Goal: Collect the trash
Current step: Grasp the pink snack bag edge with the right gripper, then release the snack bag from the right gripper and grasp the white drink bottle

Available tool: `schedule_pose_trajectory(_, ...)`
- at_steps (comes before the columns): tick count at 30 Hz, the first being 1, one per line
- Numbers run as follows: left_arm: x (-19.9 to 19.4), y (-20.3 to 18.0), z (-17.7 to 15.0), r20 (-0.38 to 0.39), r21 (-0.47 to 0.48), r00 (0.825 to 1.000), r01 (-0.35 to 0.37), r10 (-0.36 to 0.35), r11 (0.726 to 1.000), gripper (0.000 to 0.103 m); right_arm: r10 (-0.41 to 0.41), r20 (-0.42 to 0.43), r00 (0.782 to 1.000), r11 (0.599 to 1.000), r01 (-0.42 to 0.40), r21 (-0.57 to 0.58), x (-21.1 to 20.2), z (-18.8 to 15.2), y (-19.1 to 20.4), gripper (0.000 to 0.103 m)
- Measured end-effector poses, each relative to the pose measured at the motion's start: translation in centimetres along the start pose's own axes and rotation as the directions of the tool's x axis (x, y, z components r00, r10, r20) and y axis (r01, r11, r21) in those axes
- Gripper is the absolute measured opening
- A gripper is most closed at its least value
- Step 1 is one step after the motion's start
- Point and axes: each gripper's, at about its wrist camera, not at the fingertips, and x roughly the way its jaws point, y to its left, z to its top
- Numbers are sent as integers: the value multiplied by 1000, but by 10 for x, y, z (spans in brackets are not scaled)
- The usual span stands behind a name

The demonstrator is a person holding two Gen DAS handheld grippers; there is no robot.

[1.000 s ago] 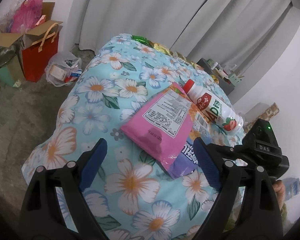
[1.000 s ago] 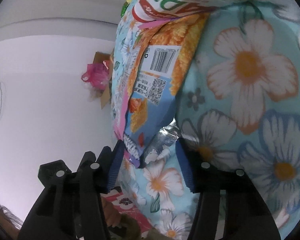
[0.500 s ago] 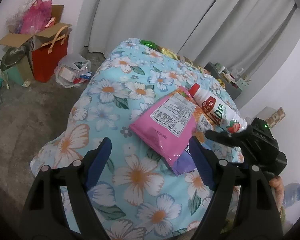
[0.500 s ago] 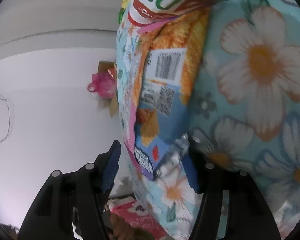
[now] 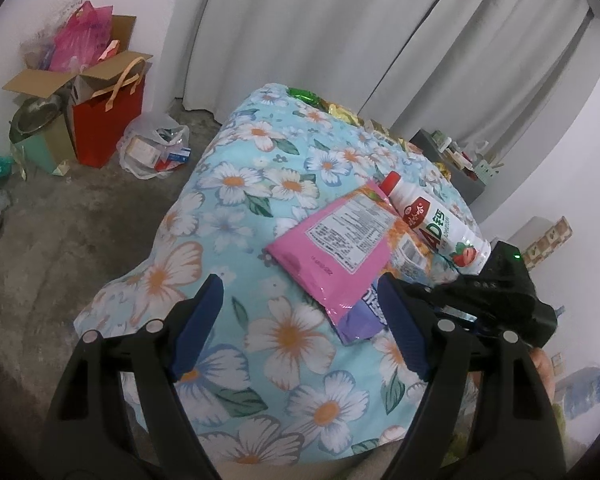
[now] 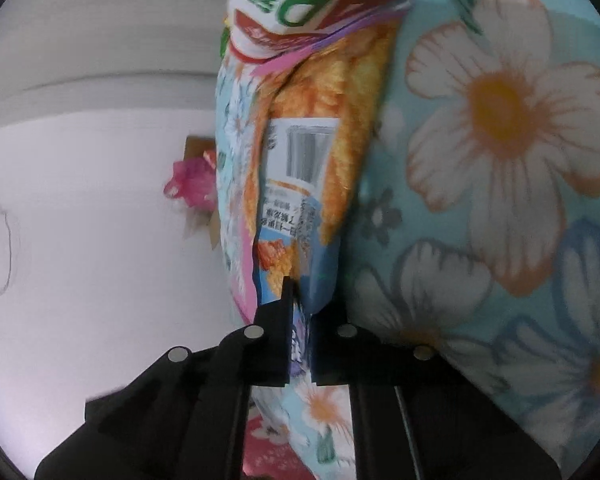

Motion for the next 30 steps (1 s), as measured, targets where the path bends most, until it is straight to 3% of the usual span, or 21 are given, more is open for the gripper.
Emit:
schedule_pose_trajectory(7, 2, -6, 0, -12, 14, 1000, 15, -15, 1000, 75, -26, -87, 996, 995, 17, -99, -24, -32, -3, 4)
schedule_pose_trajectory(14, 17, -19, -3, -61, 43, 997, 44, -41, 998, 75, -81, -69, 994, 987, 70, -147, -76, -67, -28, 4)
schedule_pose_trajectory(21, 46, -58, 5, -126, 89, 984, 135, -124, 987, 75, -142, 89, 986, 983, 151, -104, -155, -93, -58, 4)
schedule_pose_trajectory(24, 63, -80, 14, -163, 79, 967, 212, -197, 974, 75, -160, 202, 966, 984, 173, -47, -198, -94, -77, 4)
schedule_pose_trajectory(26, 81, -98, 23, -208, 40, 943, 273, -259, 961, 76, -174, 273, 946, 983, 184, -10, -220, -89, -89, 4)
schedule_pose_trajectory(30, 104, -124, 29, -256, 20, 919, 316, -301, 949, 76, -183, 362, 914, 980, 199, -6, -244, -79, -91, 4)
